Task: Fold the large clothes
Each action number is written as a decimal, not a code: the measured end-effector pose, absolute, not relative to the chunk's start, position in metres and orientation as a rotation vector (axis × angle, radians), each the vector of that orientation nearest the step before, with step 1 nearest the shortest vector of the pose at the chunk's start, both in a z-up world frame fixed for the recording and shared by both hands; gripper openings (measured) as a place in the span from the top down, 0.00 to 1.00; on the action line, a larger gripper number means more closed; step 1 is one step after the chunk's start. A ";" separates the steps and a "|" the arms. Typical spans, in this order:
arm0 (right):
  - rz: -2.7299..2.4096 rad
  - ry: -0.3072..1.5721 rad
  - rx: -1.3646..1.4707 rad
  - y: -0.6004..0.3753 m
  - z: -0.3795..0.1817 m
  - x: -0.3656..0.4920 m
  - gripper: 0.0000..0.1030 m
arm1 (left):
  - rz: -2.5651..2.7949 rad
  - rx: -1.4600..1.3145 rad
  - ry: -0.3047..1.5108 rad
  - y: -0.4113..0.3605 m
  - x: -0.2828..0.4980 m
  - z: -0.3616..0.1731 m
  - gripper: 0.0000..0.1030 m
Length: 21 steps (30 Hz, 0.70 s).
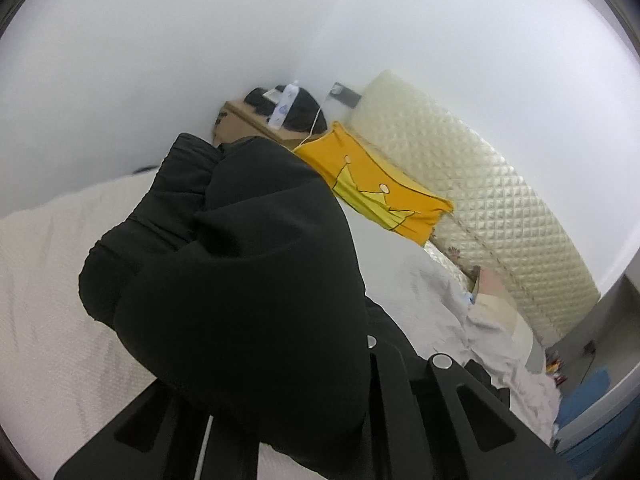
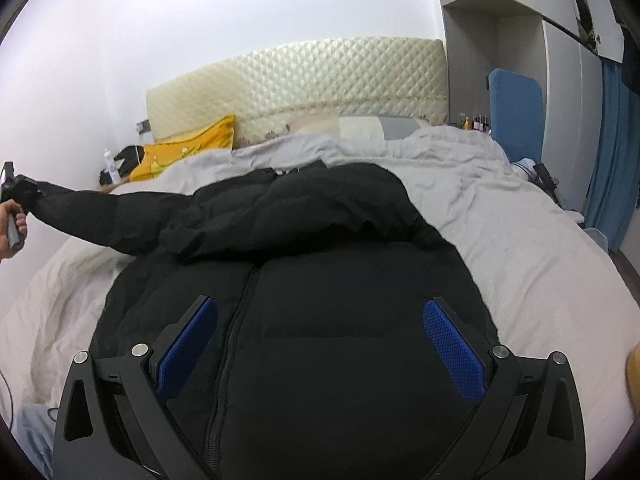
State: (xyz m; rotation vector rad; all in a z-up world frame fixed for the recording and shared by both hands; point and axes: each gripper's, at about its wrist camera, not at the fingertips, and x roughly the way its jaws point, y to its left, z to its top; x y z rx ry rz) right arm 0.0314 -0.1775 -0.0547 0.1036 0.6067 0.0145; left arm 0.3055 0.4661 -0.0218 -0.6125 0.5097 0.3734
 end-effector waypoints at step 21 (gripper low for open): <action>0.043 0.528 0.115 -0.228 -0.027 0.028 0.00 | 0.107 -0.257 0.457 0.163 0.312 0.148 0.91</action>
